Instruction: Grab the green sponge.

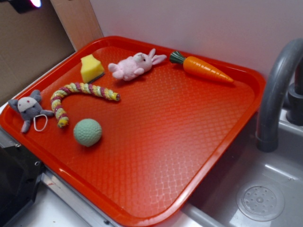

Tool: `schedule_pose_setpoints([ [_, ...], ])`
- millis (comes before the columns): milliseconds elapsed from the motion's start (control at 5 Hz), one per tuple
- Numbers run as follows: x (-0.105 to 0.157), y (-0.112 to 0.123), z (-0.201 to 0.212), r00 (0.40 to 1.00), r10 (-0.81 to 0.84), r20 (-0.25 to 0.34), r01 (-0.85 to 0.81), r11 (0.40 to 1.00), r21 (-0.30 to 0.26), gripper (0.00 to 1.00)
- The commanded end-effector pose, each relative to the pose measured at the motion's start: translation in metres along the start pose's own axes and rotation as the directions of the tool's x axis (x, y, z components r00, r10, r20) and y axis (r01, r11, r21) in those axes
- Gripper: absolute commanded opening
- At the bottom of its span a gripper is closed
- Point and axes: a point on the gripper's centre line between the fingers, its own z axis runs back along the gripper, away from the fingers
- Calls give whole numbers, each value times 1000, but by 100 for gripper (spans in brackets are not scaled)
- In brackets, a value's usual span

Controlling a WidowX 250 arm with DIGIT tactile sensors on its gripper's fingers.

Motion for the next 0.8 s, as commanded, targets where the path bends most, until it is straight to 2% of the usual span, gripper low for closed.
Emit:
schedule_pose_setpoints([
  [0,27,2,-64,990,134,52,-137,988,73,100],
  [200,33,3,-97,991,131,-6,-130,988,84,100],
  [400,32,6,-121,995,91,-40,-87,991,103,100],
  [600,33,20,-133,995,60,-79,-54,995,86,100],
])
